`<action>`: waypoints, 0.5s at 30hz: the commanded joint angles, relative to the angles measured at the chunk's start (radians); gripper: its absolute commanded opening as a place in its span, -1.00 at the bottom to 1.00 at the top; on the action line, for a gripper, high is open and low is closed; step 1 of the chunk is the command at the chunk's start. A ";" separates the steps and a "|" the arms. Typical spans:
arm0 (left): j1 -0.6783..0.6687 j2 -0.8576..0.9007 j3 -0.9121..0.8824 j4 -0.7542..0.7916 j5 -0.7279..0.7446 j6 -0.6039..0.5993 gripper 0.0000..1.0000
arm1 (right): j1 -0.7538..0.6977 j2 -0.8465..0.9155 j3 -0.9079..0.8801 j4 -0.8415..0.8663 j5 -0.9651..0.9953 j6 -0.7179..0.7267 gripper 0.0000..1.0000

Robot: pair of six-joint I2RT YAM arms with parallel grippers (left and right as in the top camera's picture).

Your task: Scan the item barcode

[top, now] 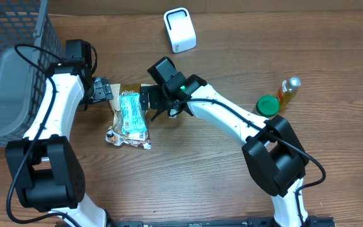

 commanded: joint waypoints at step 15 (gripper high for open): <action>-0.004 -0.001 0.005 0.002 -0.013 0.004 0.99 | -0.006 -0.005 -0.007 0.004 -0.021 0.034 1.00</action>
